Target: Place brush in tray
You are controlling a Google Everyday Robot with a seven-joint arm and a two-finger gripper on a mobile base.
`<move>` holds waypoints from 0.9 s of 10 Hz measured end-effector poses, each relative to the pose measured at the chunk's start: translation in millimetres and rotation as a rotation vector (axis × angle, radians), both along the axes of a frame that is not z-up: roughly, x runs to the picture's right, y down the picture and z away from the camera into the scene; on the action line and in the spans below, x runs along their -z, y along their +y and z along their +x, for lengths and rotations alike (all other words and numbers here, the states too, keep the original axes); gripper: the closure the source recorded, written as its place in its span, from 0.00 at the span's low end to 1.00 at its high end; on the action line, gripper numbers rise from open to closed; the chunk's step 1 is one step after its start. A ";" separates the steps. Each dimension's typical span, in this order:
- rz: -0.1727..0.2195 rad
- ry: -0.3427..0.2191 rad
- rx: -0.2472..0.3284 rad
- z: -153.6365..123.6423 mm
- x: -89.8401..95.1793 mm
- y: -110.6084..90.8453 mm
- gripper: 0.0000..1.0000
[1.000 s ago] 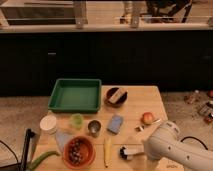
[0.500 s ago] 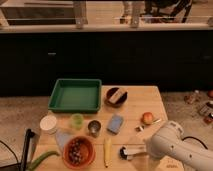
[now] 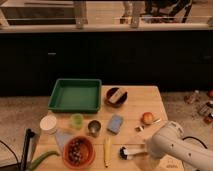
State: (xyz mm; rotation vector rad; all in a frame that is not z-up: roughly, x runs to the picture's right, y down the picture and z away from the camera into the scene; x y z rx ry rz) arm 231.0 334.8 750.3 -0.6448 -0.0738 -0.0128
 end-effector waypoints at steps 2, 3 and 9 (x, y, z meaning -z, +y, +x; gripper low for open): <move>-0.001 -0.002 -0.002 0.8 -4.4 1.5 0.34; 0.000 -0.004 0.002 0.4 -6.8 1.4 0.45; 0.000 -0.013 0.019 0.4 -6.9 -3.4 0.99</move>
